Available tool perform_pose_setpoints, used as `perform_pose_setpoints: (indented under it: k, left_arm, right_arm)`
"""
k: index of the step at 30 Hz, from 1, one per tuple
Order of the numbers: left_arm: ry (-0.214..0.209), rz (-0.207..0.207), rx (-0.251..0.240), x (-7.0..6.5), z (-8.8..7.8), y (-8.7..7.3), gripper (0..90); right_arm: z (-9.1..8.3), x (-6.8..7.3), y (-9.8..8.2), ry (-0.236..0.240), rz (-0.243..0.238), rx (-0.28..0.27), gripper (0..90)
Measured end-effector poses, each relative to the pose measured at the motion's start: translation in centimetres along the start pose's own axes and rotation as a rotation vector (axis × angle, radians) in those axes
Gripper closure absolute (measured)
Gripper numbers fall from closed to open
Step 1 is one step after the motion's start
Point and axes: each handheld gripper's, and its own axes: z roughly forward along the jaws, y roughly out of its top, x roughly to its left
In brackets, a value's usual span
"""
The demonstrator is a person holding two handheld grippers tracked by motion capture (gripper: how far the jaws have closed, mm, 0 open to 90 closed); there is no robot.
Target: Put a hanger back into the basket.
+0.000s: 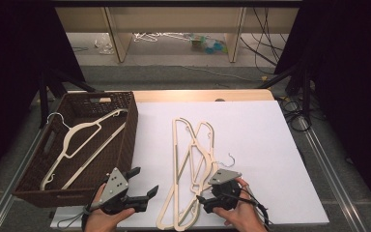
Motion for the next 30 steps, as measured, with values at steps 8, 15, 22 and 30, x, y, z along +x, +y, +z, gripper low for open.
perform_pose_setpoints:
  k: [8, 15, 22, 30]
  left_arm:
    - [-0.012, 0.009, 0.0, -0.2, 0.0, -0.1, 18.2]
    - [-0.016, 0.014, 0.002, -0.2, 0.0, -0.1, 18.4]
    - [-0.016, 0.017, 0.008, -0.1, -0.1, -0.1, 18.8]
    - [-0.026, 0.03, 0.027, -0.3, 0.2, -0.3, 19.4]
  right_arm:
    - [1.7, 0.9, -0.1, -0.02, -0.04, 0.065, 21.8]
    - [1.0, -0.5, -0.8, -0.042, 0.009, 0.105, 26.7]
    - [0.3, -1.9, -1.4, -0.021, 0.058, 0.137, 32.8]
    - [0.5, -1.9, -0.7, -0.034, 0.069, 0.196, 35.5]
